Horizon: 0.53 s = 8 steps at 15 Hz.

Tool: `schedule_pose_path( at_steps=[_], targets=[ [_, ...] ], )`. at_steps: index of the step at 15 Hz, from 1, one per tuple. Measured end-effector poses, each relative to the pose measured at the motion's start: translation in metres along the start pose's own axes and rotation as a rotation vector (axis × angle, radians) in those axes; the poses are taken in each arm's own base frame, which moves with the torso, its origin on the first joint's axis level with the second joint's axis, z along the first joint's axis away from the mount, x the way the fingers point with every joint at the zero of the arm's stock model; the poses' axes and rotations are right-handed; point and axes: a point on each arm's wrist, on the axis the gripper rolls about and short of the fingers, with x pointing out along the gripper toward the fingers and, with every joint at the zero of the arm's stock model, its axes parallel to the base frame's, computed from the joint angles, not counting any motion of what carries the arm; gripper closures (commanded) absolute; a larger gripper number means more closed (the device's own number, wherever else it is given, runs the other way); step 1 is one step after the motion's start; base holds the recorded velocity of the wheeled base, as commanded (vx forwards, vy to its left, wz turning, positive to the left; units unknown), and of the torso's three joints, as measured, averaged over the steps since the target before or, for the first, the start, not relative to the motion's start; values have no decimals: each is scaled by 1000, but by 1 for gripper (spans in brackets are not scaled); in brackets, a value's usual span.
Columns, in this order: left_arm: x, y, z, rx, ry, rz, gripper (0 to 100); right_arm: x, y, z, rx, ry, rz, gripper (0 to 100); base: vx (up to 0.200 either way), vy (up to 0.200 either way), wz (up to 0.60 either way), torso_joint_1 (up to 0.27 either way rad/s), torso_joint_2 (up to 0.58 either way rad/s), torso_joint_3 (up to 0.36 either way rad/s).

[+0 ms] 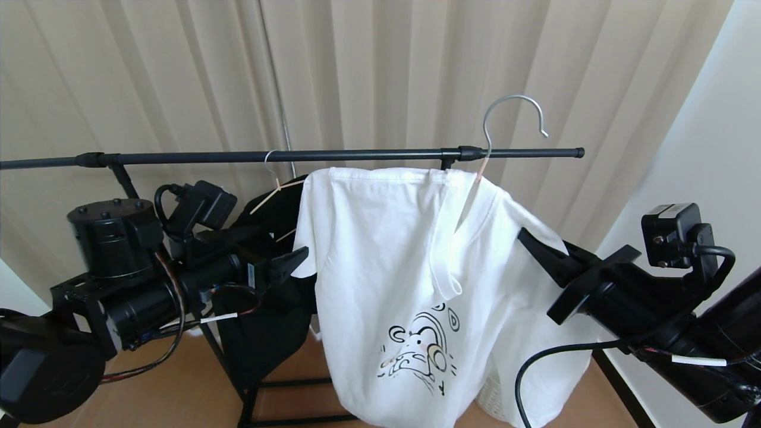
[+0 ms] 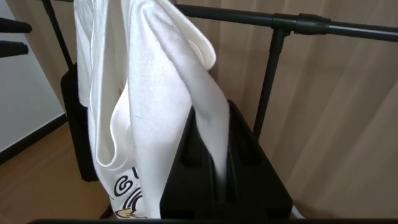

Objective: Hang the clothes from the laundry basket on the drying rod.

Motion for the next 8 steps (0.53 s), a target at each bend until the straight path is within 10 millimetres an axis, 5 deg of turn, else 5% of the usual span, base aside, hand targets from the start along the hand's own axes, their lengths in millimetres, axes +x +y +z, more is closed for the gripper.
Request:
schedule_pose_path(
  at_steps=[5, 6, 8],
  targets=[
    [21, 7, -6, -7, 21, 9, 0, -3, 1, 1, -2, -4, 3, 100, 0, 0, 0, 0, 0, 0],
    [24, 8, -6, -11, 23, 12, 100, -3, 1, 1, -2, -3, 3, 100, 0, 0, 0, 0, 0, 0],
    [27, 8, -7, -14, 22, 12, 100, -3, 1, 1, -2, -3, 3, 100, 0, 0, 0, 0, 0, 0]
  ],
)
